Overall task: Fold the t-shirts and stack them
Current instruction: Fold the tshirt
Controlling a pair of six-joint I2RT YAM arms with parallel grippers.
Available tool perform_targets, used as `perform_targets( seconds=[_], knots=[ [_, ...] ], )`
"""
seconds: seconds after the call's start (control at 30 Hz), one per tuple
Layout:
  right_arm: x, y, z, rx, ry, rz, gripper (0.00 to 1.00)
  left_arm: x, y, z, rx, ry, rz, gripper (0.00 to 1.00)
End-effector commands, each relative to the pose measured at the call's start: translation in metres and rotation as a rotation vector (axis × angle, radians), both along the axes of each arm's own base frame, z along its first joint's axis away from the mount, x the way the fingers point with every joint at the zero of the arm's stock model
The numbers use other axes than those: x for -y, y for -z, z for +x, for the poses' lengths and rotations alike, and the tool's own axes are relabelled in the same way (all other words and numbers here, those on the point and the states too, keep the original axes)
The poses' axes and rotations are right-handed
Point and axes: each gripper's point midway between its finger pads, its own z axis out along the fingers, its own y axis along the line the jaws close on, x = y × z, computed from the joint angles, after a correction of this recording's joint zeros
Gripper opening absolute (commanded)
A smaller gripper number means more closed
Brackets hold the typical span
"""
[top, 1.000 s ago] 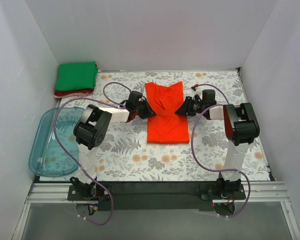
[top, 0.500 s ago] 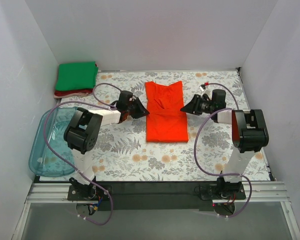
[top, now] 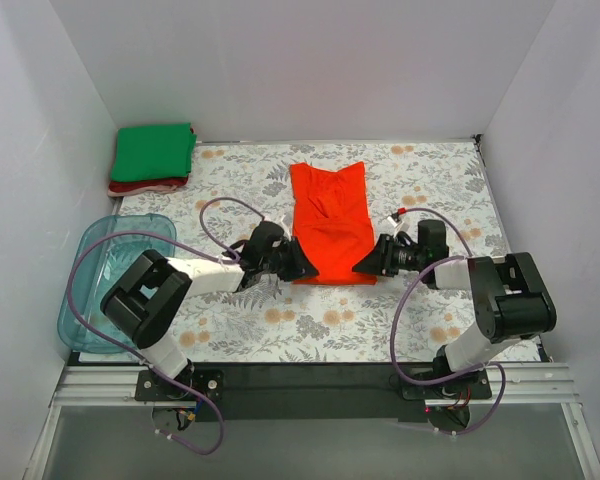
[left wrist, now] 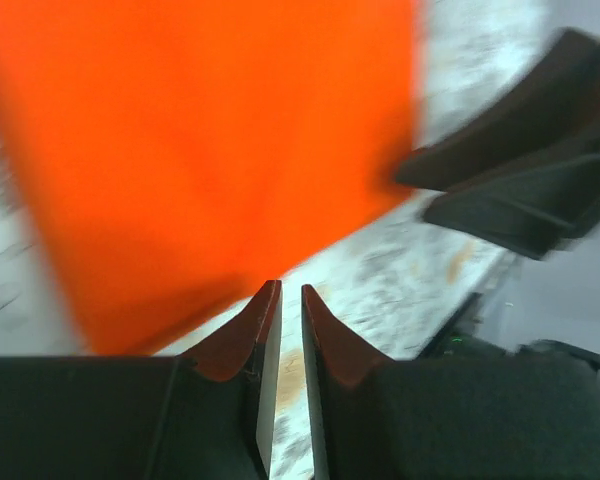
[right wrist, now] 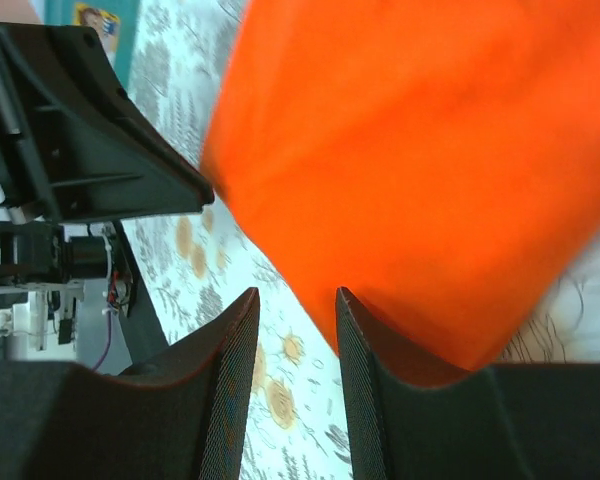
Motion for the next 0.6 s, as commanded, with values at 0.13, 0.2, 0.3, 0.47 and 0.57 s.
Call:
perform_targets(
  seconds=[0.13, 0.2, 0.3, 0.47, 0.57],
  knots=[
    [0.022, 0.058, -0.017, -0.092, 0.043, -0.052, 0.42, -0.031, 0.045, -0.008, -0.087, -0.118, 0.050, 0.07],
    [0.026, 0.062, -0.019, -0.109, 0.055, -0.047, 0.41, -0.041, 0.060, -0.015, -0.125, -0.147, 0.077, 0.05],
    [0.029, 0.057, -0.022, -0.107, 0.068, -0.038, 0.41, -0.056, 0.065, -0.027, -0.169, -0.194, 0.072, 0.02],
    [0.019, 0.009, -0.015, -0.017, 0.060, 0.029, 0.41, -0.067, 0.033, -0.025, -0.095, -0.246, 0.044, 0.03],
    [-0.001, -0.022, -0.010, 0.042, 0.010, 0.065, 0.41, -0.072, 0.009, -0.017, -0.034, -0.278, 0.045, 0.08]
  ],
)
